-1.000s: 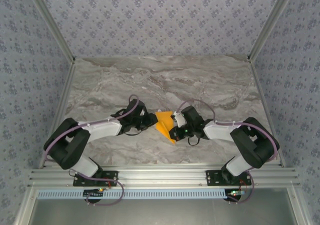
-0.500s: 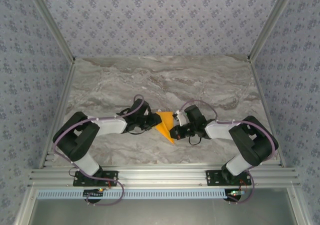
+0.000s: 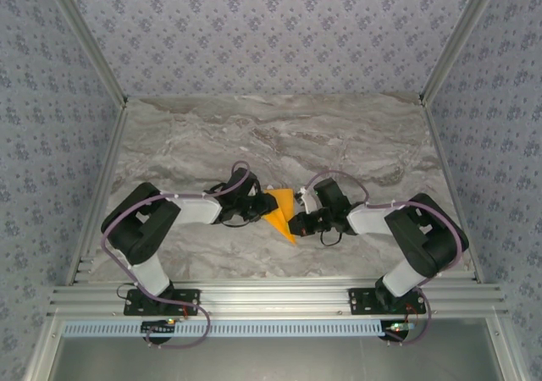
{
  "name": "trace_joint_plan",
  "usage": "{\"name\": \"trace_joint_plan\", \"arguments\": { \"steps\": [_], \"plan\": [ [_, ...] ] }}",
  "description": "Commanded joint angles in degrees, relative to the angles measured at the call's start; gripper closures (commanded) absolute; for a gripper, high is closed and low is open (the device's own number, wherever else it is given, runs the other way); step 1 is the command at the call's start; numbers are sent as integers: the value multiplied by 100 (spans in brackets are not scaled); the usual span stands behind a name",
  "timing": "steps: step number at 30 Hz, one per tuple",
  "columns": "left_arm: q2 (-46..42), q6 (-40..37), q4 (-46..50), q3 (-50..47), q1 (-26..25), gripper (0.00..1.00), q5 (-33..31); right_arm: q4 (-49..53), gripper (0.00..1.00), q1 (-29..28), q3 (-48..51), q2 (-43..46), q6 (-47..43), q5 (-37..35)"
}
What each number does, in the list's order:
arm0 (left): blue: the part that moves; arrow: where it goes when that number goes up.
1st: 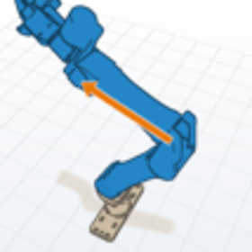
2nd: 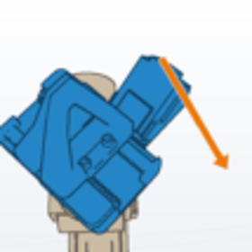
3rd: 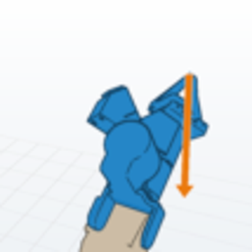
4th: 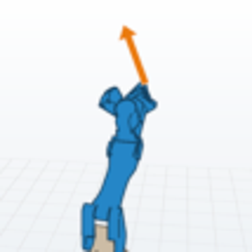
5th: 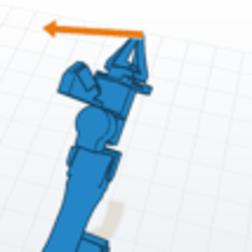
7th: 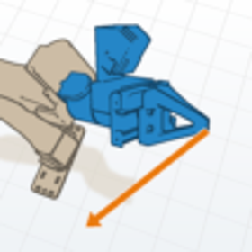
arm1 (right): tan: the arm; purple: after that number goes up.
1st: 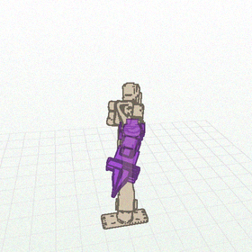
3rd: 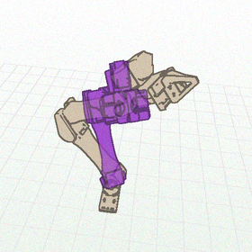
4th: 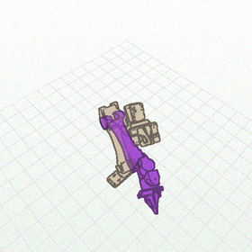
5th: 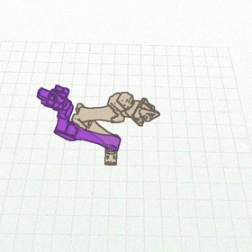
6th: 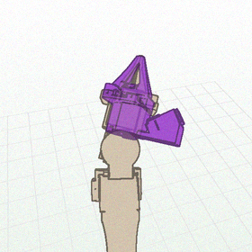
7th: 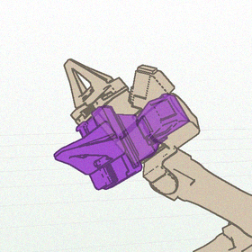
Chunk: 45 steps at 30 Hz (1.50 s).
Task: Fold a paper plane with a square sheet of paper (fold left side to right side)
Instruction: Fourth fold the wing at the center of the table.
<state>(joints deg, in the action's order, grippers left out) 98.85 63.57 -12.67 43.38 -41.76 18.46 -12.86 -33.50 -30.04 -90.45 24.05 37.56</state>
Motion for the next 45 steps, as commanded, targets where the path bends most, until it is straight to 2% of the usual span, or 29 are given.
{"name": "trace_joint_plan", "arguments": {
  "steps": [1, 10, 20, 24, 27, 45],
  "plan": [
    [103, 24, -87, 132, -42, 68, 35, -76, 100, 60, 68, -115, 92, 153],
    [229, -12, 75, 103, -41, 67, -48, -96, 97, 89, 51, -142, 126, 212],
    [233, -57, 167, 83, -35, 67, -115, 117, 78, 207, -125, 122, 146, 396],
    [223, -56, 162, 83, -36, 67, -114, 257, 69, 438, -232, 276, 133, 483],
    [206, -66, 168, 80, -36, 67, -115, 338, 65, 611, -388, 237, 183, 576],
    [187, -75, 143, 83, -39, 67, -97, 352, 64, 480, -1203, -976, 394, 827]
  ]
}}
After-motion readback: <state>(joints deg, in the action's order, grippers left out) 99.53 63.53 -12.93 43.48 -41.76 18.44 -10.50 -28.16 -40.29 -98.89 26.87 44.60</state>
